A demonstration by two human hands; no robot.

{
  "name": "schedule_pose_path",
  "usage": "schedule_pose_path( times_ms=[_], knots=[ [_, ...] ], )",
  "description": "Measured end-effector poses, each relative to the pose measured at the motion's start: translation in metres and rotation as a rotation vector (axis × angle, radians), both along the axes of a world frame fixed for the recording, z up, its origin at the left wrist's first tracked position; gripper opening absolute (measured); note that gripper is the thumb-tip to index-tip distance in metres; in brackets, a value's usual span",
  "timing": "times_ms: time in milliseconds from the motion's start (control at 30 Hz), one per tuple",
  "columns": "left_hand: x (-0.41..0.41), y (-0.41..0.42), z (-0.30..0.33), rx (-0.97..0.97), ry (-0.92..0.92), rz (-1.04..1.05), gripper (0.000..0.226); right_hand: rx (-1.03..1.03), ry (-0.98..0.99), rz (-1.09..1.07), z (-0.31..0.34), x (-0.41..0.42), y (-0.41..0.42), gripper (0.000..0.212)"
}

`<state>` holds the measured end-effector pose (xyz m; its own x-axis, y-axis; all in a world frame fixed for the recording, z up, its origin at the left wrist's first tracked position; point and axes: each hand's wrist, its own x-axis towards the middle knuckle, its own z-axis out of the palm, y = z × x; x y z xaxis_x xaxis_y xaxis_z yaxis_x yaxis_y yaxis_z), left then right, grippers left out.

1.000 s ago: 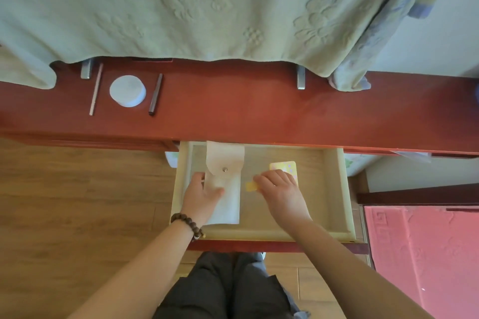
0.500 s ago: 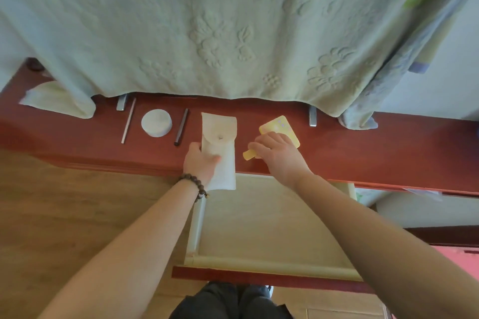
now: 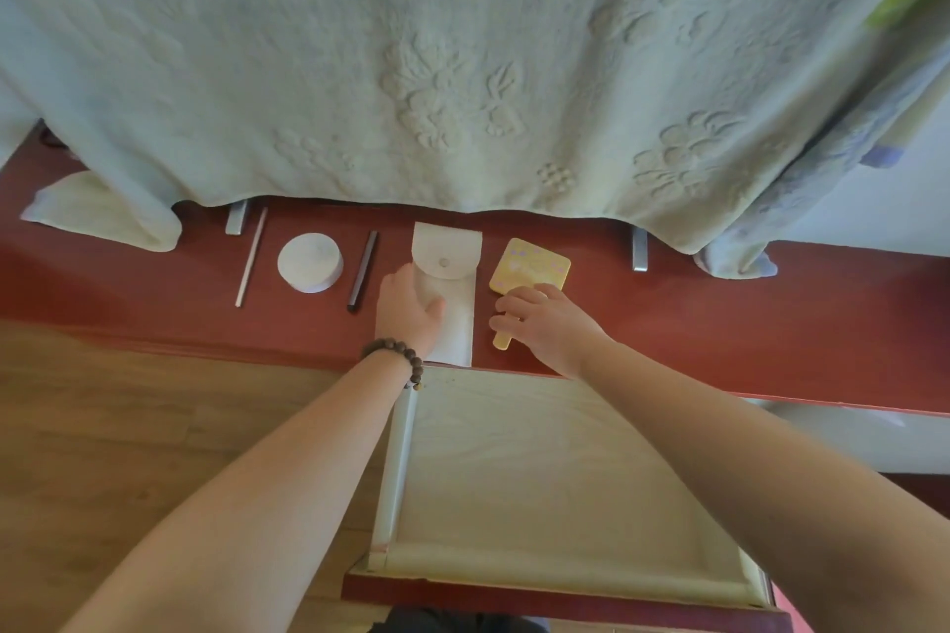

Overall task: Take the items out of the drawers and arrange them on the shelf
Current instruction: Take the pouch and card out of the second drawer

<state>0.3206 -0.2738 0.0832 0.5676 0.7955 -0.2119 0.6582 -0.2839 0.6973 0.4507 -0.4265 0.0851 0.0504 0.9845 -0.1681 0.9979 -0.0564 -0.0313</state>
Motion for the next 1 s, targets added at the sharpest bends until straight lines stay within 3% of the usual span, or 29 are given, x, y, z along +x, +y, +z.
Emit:
schedule_pose_path(
  times_ms=[167, 367, 600, 733, 1000],
  knots=[
    [-0.006, -0.010, -0.004, 0.060, -0.026, -0.074, 0.052, -0.016, 0.035, 0.016, -0.006, 0.002, -0.002, 0.041],
    [-0.022, -0.024, -0.005, 0.108, 0.072, -0.217, 0.077, -0.060, 0.096, -0.067, -0.011, -0.001, -0.011, 0.050],
    [-0.046, -0.050, -0.023, 0.441, 0.338, -0.480, 0.078, -0.069, 0.121, -0.512, -0.024, -0.057, -0.019, 0.078],
    [-0.051, -0.053, -0.035, 0.438, 0.437, -0.516, 0.078, -0.160, 0.123, -0.546, -0.032, -0.067, -0.021, 0.077],
    [-0.043, -0.048, -0.039, 0.427, 0.453, -0.523, 0.077, -0.212, 0.116, -0.527, -0.030, -0.056, -0.013, 0.080]
  ],
)
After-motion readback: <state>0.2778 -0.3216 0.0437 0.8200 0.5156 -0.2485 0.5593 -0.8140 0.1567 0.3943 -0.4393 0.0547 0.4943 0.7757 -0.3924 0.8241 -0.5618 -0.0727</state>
